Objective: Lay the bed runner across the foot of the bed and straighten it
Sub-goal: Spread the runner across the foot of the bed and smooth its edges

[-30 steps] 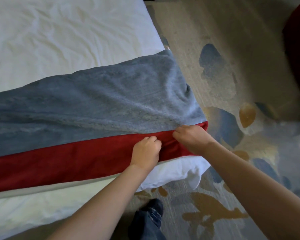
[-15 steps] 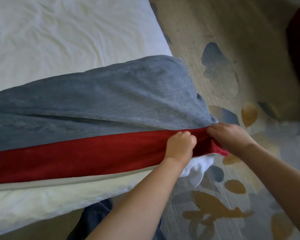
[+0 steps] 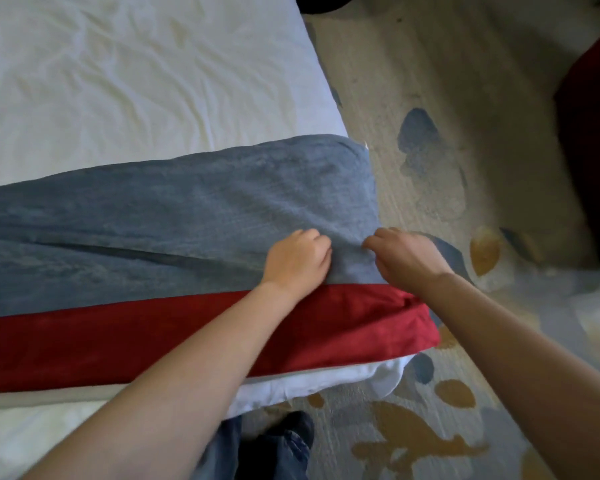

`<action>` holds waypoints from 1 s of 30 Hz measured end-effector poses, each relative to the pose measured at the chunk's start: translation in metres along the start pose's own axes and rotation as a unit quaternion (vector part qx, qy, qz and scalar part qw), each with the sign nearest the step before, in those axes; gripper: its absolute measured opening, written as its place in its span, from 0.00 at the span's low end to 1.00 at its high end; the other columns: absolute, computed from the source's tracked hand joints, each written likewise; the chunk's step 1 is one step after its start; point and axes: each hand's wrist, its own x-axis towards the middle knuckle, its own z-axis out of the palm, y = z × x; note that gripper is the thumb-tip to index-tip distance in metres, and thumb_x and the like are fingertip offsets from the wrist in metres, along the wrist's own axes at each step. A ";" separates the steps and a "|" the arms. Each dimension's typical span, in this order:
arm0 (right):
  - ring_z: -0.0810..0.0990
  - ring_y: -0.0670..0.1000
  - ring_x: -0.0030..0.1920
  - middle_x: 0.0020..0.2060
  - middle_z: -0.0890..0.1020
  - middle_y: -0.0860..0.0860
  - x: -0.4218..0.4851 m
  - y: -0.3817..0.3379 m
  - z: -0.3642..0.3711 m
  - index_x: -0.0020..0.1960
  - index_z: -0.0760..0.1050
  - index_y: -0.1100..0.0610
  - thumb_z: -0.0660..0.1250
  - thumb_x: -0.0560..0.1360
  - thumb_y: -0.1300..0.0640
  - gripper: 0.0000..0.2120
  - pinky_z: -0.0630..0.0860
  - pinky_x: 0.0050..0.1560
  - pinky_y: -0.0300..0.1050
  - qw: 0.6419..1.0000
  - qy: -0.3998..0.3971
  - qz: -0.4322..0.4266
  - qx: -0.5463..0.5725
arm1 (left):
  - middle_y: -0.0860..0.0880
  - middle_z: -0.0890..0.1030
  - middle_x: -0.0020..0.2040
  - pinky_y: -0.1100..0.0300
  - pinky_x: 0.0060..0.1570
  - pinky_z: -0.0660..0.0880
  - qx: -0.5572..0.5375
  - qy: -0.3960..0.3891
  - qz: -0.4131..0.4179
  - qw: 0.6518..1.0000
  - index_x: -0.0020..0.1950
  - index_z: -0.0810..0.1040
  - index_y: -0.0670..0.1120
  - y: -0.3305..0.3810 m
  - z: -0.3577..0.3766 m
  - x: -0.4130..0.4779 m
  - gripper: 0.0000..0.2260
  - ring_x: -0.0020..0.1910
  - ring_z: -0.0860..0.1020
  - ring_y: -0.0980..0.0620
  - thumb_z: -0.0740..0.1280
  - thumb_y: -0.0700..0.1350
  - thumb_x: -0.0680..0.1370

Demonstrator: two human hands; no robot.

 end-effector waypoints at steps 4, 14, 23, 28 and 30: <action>0.77 0.56 0.55 0.53 0.78 0.52 0.055 -0.024 -0.019 0.60 0.75 0.51 0.58 0.75 0.62 0.16 0.75 0.44 0.50 0.998 0.042 0.018 0.031 | 0.47 0.78 0.50 0.50 0.40 0.76 0.032 0.006 -0.019 0.999 0.52 0.78 0.45 -0.049 -0.024 0.034 0.09 0.51 0.76 0.44 0.60 0.46 0.77; 0.75 0.55 0.59 0.57 0.76 0.52 0.170 -0.064 -0.059 0.59 0.73 0.53 0.61 0.77 0.60 0.12 0.77 0.48 0.51 0.998 0.027 0.055 -0.005 | 0.46 0.75 0.50 0.54 0.37 0.66 0.082 -0.042 -0.030 0.995 0.49 0.74 0.44 -0.135 -0.069 0.088 0.05 0.50 0.74 0.44 0.62 0.41 0.75; 0.78 0.54 0.50 0.52 0.74 0.51 0.221 -0.045 -0.072 0.60 0.71 0.53 0.65 0.73 0.66 0.17 0.79 0.43 0.51 0.996 0.034 0.069 -0.049 | 0.47 0.76 0.50 0.56 0.34 0.66 0.095 -0.055 -0.022 0.994 0.54 0.74 0.45 -0.166 -0.068 0.129 0.07 0.46 0.74 0.46 0.63 0.39 0.77; 0.79 0.53 0.49 0.55 0.74 0.50 0.239 -0.026 -0.057 0.62 0.68 0.51 0.65 0.73 0.65 0.20 0.73 0.39 0.46 0.998 0.024 0.052 -0.036 | 0.48 0.76 0.49 0.56 0.34 0.66 0.078 -0.039 -0.044 0.995 0.52 0.74 0.46 -0.170 -0.051 0.147 0.08 0.46 0.75 0.47 0.63 0.49 0.78; 0.79 0.51 0.47 0.55 0.74 0.50 0.239 -0.018 -0.049 0.62 0.68 0.51 0.67 0.73 0.63 0.20 0.77 0.43 0.44 0.999 0.009 0.041 -0.013 | 0.49 0.77 0.48 0.57 0.34 0.65 0.080 -0.043 -0.044 0.995 0.52 0.74 0.46 -0.170 -0.043 0.152 0.08 0.45 0.75 0.48 0.63 0.49 0.78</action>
